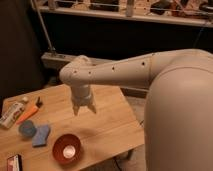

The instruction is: Drag the ceramic bowl in a circle

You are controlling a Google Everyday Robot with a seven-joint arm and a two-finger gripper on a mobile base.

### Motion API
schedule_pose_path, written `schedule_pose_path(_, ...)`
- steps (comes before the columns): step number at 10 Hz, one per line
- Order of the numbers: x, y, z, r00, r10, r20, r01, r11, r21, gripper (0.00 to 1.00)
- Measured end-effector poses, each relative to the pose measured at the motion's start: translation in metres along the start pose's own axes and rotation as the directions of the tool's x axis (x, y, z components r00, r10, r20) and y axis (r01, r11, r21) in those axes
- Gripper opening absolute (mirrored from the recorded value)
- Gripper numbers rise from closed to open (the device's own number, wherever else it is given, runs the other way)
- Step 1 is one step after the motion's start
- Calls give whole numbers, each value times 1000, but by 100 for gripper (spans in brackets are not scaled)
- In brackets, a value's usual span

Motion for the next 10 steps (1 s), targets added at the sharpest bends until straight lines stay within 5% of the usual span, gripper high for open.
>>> schedule_pose_path(3, 1, 0, 1, 1000, -4, 0, 4, 1000, 1, 65)
schedule_pose_path(10, 86, 20, 34, 981, -192, -16, 189, 976, -111, 65)
